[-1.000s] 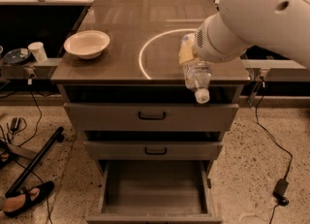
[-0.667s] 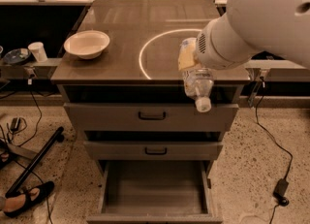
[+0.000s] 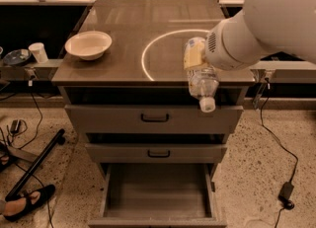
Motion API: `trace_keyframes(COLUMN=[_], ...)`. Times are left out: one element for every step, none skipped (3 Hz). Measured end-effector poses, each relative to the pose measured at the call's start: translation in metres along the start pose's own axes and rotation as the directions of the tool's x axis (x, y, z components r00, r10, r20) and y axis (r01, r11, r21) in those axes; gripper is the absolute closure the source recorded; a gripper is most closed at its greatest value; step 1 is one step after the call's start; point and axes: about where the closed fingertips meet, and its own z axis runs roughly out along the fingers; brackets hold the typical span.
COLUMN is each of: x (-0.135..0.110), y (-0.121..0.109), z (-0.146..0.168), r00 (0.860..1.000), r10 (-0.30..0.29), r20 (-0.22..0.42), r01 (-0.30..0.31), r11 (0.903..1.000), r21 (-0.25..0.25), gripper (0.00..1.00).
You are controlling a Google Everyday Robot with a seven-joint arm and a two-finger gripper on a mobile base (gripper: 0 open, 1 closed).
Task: Place blue plastic bottle into bottom drawer
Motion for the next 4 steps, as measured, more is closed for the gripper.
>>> trace_keyframes(x=[0.004,0.004,0.010,0.025], y=[-0.012,-0.012,-0.016,-0.024], z=[-0.002,-0.002,-0.005,-0.006], r00=[0.996,0.996,0.992,0.985], r10=[0.089,0.089,0.125,0.175], r20=[0.006,0.006,0.009,0.008], r01=[-0.088,-0.089,-0.125,-0.174], r11=[0.9949,0.9949,0.9903,0.9825], r21=[-0.048,-0.048,-0.061,-0.067], gripper=[1.00,1.00,1.00,1.00])
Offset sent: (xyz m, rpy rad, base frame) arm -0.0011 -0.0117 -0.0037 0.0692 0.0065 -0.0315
